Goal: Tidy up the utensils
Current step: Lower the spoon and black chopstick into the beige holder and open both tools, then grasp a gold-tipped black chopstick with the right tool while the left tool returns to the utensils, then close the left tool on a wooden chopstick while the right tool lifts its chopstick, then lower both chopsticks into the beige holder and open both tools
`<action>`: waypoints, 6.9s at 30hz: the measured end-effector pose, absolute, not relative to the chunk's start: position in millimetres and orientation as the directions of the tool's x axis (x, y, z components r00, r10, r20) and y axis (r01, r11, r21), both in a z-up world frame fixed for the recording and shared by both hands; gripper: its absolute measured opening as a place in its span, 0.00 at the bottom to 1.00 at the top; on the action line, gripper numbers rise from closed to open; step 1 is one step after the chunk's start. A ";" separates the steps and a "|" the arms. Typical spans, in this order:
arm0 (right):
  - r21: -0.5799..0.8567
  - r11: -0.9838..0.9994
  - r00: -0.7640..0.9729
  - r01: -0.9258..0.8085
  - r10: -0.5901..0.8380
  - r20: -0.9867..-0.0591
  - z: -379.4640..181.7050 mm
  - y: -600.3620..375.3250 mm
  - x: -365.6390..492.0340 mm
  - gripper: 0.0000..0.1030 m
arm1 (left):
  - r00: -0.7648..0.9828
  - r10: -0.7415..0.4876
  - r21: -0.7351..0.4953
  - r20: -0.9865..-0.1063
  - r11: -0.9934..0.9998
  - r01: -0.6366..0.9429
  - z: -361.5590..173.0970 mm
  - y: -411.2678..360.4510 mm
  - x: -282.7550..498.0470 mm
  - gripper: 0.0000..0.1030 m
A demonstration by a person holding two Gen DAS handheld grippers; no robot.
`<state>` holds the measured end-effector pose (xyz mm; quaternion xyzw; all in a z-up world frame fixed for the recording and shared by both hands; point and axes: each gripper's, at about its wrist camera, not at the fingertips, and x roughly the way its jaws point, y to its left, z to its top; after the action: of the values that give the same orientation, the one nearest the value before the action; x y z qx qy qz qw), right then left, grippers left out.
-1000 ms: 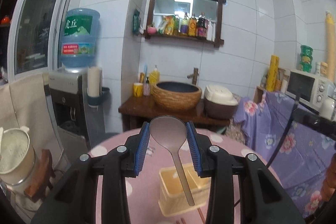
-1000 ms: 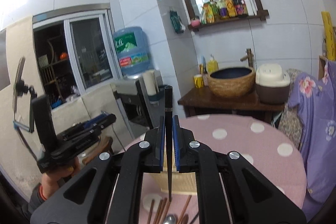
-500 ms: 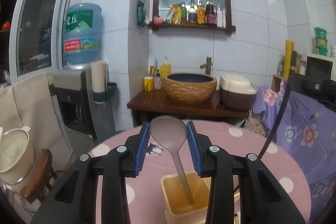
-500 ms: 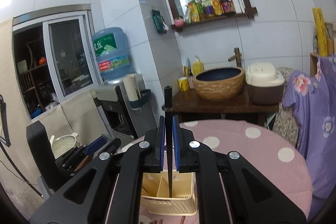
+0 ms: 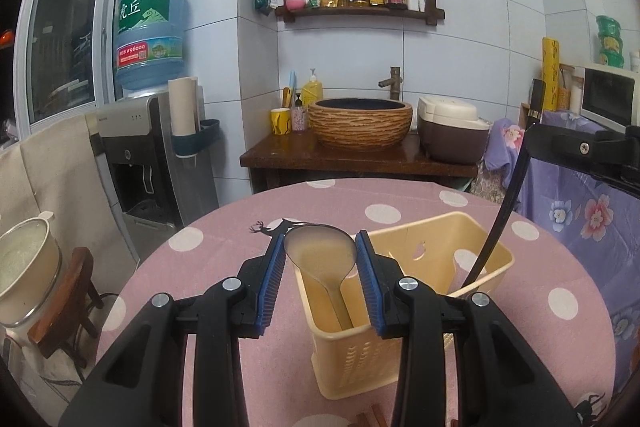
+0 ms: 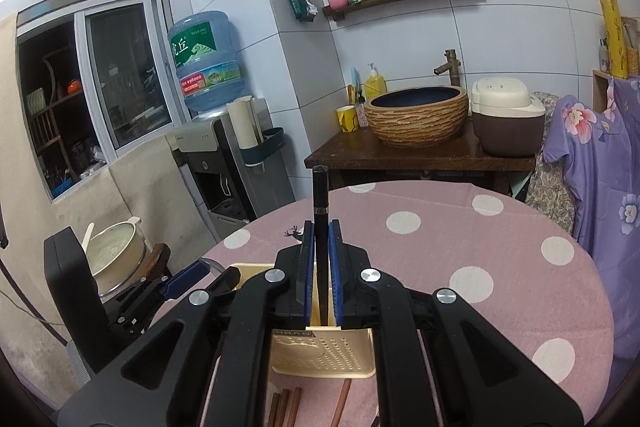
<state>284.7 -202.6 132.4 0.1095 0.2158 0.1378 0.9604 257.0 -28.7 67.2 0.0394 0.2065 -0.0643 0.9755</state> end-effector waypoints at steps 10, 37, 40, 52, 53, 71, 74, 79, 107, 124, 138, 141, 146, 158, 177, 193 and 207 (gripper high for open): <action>0.269 0.941 0.877 -0.204 0.297 -0.377 130.9 -206.6 282.7 0.08 | 0.902 -0.104 0.065 -0.419 0.987 0.144 57.0 -32.7 256.8 0.35; 0.217 0.966 0.857 -0.142 0.230 -0.462 80.7 -219.3 212.9 0.60 | 0.863 -0.098 -0.004 -0.495 0.994 0.110 30.3 8.2 176.2 0.94; 0.223 0.968 0.826 -0.118 0.220 -0.518 57.5 -223.2 205.4 0.60 | 0.831 -0.107 -0.025 -0.545 0.993 0.111 12.6 14.7 169.5 0.94; 0.262 0.958 0.683 -0.121 0.272 -0.678 -19.8 -213.4 189.7 0.50 | 0.725 -0.151 -0.071 -0.672 0.988 0.140 -37.0 16.8 148.2 0.68; 0.267 0.957 0.672 -0.117 0.274 -0.688 -23.4 -212.6 191.5 0.48 | 0.721 -0.155 -0.075 -0.676 0.987 0.142 -38.6 16.2 147.0 0.67; 0.264 0.964 0.578 -0.019 0.226 -0.784 -44.5 -209.0 243.1 0.24 | 0.720 -0.173 -0.058 -0.672 0.982 0.182 -39.4 1.1 140.4 0.62; 0.256 0.967 0.566 -0.012 0.218 -0.795 -45.8 -206.3 252.0 0.22 | 0.722 -0.173 -0.055 -0.670 0.981 0.184 -39.5 0.5 139.9 0.62; 0.208 0.978 0.551 -0.003 0.175 -0.816 -49.2 -197.4 264.1 0.18 | 0.729 -0.166 -0.038 -0.664 0.981 0.188 -38.7 -0.4 138.4 0.62; 0.269 0.963 0.631 -0.031 0.228 -0.742 -22.7 -196.5 257.0 0.08 | 0.611 -0.160 -0.070 -0.775 0.983 0.169 -54.4 -6.9 197.8 0.29; 0.310 0.945 0.709 -0.104 0.289 -0.643 13.3 -202.1 219.2 0.08 | 0.597 -0.057 0.039 -0.800 0.989 0.146 -52.7 -24.9 221.8 0.13; 0.351 0.920 0.727 -0.175 0.361 -0.584 25.5 -208.7 204.9 0.08 | 0.609 -0.089 -0.011 -0.788 0.991 0.132 -50.2 -16.1 222.6 0.09; 0.351 0.915 0.735 -0.200 0.377 -0.564 32.2 -208.5 199.9 0.08 | 0.628 -0.108 -0.034 -0.770 0.991 0.128 -41.9 -9.3 218.7 0.09; 0.360 0.900 0.744 -0.247 0.414 -0.525 47.3 -208.6 191.7 0.08 | 0.687 -0.153 -0.084 -0.710 0.988 0.133 -12.2 1.8 207.3 0.09; 0.356 0.869 0.762 -0.342 0.479 -0.436 93.3 -206.0 168.4 0.08 | 0.805 -0.220 -0.114 -0.551 0.975 0.188 58.5 13.6 172.7 0.08; 0.311 0.868 0.766 -0.387 0.490 -0.415 120.8 -191.7 168.0 0.08 | 0.848 -0.242 -0.114 -0.471 0.970 0.213 88.9 22.6 160.4 0.08; 0.301 0.858 0.766 -0.416 0.509 -0.393 153.7 -198.8 175.5 0.08 | 0.855 -0.303 -0.118 -0.421 0.953 0.279 124.7 24.6 159.7 0.08; 0.198 0.909 0.866 -0.368 0.412 -0.284 262.1 -199.5 219.9 0.08 | 0.888 -0.367 -0.062 -0.276 0.929 0.365 246.3 -0.7 186.9 0.08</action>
<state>219.9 -199.5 262.1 0.0688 0.1621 0.2024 0.9633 186.9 -0.7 246.3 -0.0044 0.1431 -0.1885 0.9716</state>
